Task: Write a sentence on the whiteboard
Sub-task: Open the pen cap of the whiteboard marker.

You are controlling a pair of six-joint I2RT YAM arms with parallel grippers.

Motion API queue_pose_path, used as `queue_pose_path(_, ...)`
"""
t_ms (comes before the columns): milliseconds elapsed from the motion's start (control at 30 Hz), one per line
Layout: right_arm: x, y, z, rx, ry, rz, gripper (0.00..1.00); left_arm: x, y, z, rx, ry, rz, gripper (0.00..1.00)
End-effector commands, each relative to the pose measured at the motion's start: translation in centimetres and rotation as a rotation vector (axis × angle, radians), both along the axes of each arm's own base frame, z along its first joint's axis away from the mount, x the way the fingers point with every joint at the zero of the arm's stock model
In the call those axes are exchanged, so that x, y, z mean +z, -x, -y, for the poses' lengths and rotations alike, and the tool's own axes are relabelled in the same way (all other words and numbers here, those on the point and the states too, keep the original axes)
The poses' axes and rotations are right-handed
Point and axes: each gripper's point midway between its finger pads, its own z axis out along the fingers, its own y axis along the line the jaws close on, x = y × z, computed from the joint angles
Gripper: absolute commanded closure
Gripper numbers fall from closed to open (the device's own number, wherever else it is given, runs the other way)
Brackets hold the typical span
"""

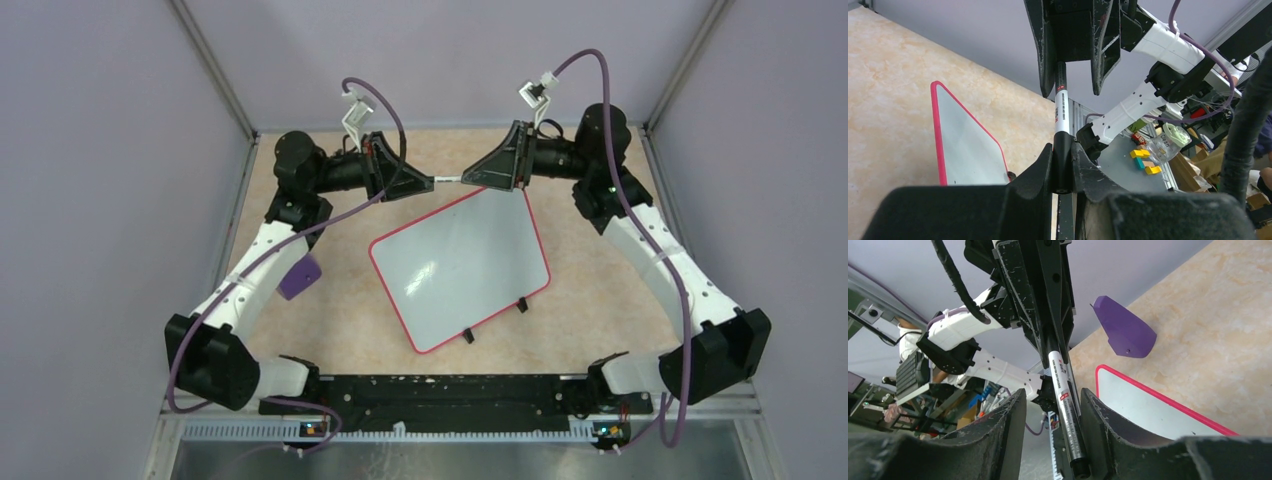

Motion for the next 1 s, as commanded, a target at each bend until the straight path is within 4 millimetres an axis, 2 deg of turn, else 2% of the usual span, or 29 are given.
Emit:
queue_pose_path(0,2.2,0.5,-0.6,0.011,-0.031,0.048,0.58,1.1,-0.2,0.3,0.017,0.026,0.042,1.00)
queue_pose_path(367,2.0,0.9,-1.4,0.039,-0.017,0.060,0.61,1.0,-0.3,0.8,0.000,0.024,0.038,1.00)
queue_pose_path(767,1.9,1.4,-1.9,0.061,-0.009,0.074,0.70,0.7,-0.2,1.3,-0.016,0.020,0.035,1.00)
queue_pose_path(867,2.0,1.5,-1.9,0.065,-0.008,0.074,0.79,0.7,-0.3,1.4,-0.014,0.019,0.033,1.00)
queue_pose_path(967,2.0,1.4,-1.9,0.063,-0.006,0.083,0.99,0.4,-0.3,1.4,-0.009,0.008,0.033,1.00)
